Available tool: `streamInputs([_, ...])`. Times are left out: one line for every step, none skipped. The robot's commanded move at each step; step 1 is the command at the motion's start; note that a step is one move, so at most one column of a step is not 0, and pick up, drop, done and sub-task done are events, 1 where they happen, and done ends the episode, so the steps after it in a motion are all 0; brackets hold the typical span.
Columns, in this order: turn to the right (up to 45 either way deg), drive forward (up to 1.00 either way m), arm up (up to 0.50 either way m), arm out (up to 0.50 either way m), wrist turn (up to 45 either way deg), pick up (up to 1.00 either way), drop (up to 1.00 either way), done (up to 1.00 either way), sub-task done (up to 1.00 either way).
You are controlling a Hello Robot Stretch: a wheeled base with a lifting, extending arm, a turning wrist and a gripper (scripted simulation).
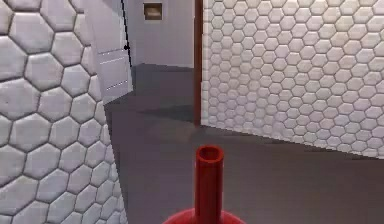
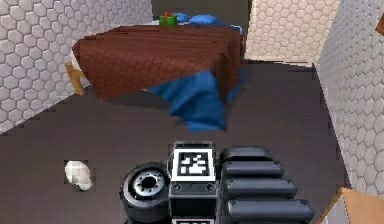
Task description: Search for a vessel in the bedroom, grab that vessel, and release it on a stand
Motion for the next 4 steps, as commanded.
streamInputs([0.0,1.00,0.00,0.00,0.0,0.00,0.00,0.00,0.00])
streamInputs([0.0,0.05,0.00,0.00,0.0,0.00,0.00,0.00,0.00])
streamInputs([-15.0,0.00,0.00,0.00,0.0,0.00,0.00,0.00,0.00])
streamInputs([0.0,1.00,0.00,0.00,0.0,0.00,0.00,0.00,0.00])
